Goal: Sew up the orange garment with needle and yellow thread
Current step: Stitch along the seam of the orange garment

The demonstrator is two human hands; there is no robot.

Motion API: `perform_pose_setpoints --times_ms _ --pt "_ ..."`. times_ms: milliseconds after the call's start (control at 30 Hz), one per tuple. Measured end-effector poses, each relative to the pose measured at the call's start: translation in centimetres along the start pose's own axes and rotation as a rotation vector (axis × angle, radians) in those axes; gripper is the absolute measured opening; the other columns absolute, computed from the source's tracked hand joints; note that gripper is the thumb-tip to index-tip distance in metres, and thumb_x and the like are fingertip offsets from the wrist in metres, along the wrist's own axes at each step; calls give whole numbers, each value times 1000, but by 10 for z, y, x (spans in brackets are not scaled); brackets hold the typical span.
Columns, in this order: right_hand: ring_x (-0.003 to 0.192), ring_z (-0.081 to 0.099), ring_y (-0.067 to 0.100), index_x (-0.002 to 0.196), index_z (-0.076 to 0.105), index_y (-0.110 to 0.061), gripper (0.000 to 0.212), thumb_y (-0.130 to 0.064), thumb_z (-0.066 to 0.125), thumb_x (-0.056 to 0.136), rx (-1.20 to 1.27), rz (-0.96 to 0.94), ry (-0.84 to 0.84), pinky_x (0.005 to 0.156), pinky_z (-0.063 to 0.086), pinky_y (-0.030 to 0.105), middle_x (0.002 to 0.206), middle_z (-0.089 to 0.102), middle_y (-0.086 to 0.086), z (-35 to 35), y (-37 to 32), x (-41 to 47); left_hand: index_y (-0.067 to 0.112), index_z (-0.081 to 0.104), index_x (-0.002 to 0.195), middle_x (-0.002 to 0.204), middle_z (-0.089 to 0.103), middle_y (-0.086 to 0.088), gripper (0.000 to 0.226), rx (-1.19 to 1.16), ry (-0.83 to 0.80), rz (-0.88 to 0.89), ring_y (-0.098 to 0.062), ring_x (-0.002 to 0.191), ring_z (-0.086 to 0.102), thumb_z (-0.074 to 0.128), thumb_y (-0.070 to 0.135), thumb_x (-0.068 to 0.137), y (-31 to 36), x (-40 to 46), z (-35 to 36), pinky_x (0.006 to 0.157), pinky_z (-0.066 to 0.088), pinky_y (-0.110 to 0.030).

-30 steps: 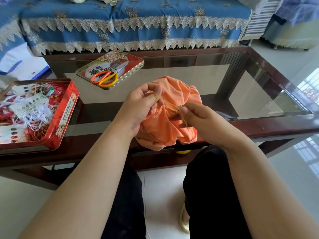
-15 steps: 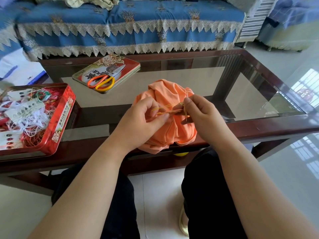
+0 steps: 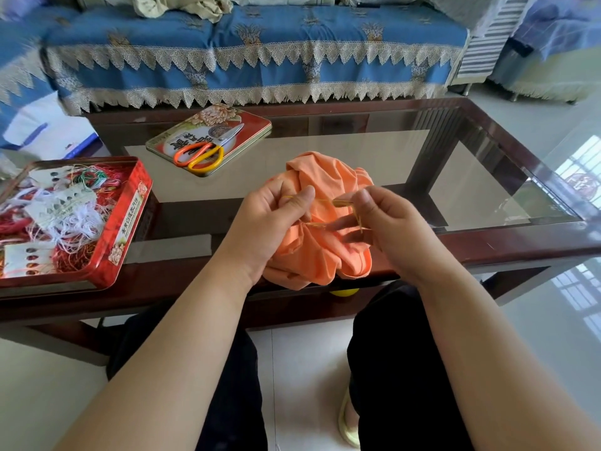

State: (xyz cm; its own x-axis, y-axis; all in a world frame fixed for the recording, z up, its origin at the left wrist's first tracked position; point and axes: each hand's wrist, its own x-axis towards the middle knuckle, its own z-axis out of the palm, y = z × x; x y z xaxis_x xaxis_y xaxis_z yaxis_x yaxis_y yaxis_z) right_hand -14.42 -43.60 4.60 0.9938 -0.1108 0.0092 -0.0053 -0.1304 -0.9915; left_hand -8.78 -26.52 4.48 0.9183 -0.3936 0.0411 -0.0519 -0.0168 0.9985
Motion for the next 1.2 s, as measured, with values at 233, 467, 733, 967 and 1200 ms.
perform_pose_setpoints --times_ms 233,467,733,967,1200 --pt "56 58 14 101 54 1 30 -26 41 101 145 66 60 50 50 25 79 60 5 -1 -3 0 21 46 59 67 58 -8 40 32 49 18 -8 70 59 60 34 93 0 0 4 80 45 -31" --pt "60 59 13 92 57 -7 24 -25 44 102 305 76 320 51 48 24 72 60 4 2 -1 7 17 35 62 56 38 4 39 323 98 97 -4 52 40 57 21 94 -7 2 10 52 39 -12" --pt "72 65 17 85 53 -15 30 -30 36 104 640 66 473 63 52 28 69 66 1 0 3 13 18 32 61 49 33 12 45 376 80 121 -4 52 37 62 27 93 -11 3 12 50 35 -12" --pt "51 47 13 78 48 -13 29 -24 40 103 545 103 483 52 44 26 51 43 -2 -12 4 13 20 41 79 120 44 8 39 768 -143 70 -7 112 44 73 43 79 -5 -4 -16 90 37 -27" --pt "49 43 12 86 57 -9 24 -28 50 98 133 183 -222 46 43 21 73 57 14 -5 -13 -4 26 46 88 87 53 14 20 796 -80 140 0 81 52 65 33 90 -1 -14 -29 62 40 -19"
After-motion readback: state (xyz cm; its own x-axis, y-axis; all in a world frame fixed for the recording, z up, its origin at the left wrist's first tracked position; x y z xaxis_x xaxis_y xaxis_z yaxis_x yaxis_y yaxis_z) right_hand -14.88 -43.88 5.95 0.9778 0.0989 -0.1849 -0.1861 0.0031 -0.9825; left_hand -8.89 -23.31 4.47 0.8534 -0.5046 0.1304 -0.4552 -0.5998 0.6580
